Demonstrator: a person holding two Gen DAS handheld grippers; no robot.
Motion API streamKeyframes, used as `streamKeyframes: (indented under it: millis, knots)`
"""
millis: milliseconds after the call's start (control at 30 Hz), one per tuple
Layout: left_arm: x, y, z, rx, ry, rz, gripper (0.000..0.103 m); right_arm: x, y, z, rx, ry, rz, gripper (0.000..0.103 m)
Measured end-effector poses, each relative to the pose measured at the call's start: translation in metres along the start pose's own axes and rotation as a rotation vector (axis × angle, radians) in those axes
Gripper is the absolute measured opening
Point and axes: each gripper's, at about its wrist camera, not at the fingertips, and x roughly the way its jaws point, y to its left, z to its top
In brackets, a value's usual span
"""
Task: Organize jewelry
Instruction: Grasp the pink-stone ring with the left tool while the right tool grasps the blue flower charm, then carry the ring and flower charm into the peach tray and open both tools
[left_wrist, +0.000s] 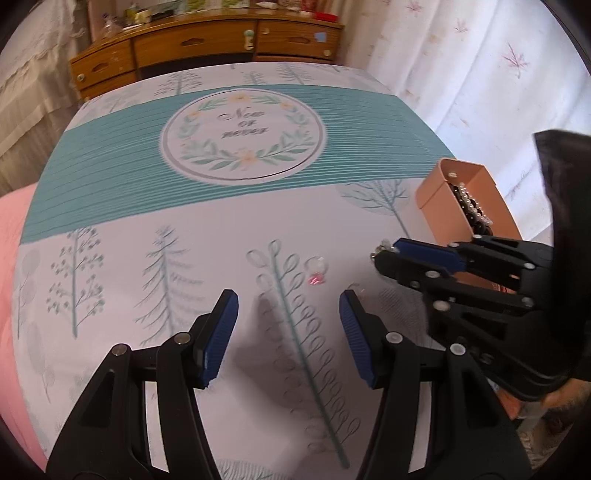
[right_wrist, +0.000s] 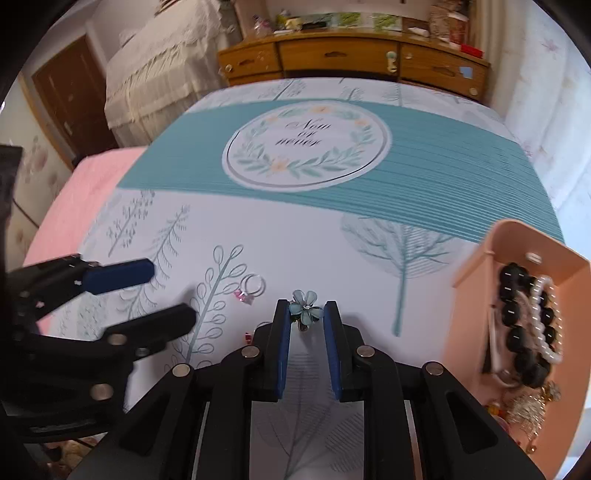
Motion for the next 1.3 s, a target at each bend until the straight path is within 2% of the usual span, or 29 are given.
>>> streamKeyframes:
  millis: [100, 167, 267, 400, 467, 700, 933, 1067, 1300]
  knots:
    - [0.010, -0.008, 0.007, 0.026, 0.003, -0.015, 0.052, -0.018, -0.011, -0.004, 0.032, -0.024, 0.003, 0.018]
    - [0.017, -0.013, 0.011, 0.040, 0.011, -0.012, 0.038, -0.028, -0.018, -0.008, 0.051, -0.035, 0.005, 0.018]
    - [0.024, -0.017, 0.012, 0.047, 0.026, -0.011, 0.027, -0.041, -0.026, -0.014, 0.076, -0.049, 0.011, 0.018]
    - [0.031, -0.020, 0.013, 0.050, 0.036, -0.002, 0.025, -0.057, -0.034, -0.021, 0.099, -0.070, 0.022, 0.018]
    - [0.034, -0.021, 0.012, 0.050, 0.046, 0.004, 0.019, -0.064, -0.038, -0.022, 0.106, -0.082, 0.028, 0.018]
    - [0.041, -0.028, 0.012, 0.068, 0.048, 0.030, 0.008, -0.085, -0.049, -0.025, 0.136, -0.124, 0.037, 0.018]
    - [0.038, -0.023, 0.011, 0.038, 0.043, 0.012, 0.007, -0.113, -0.068, -0.035, 0.182, -0.162, 0.021, 0.018]
    - [0.022, -0.028, 0.013, 0.034, 0.014, -0.004, 0.007, -0.141, -0.088, -0.038, 0.219, -0.211, -0.016, 0.018]
    - [-0.023, -0.063, 0.030, 0.100, -0.077, -0.076, 0.007, -0.194, -0.149, -0.052, 0.306, -0.280, -0.146, 0.018]
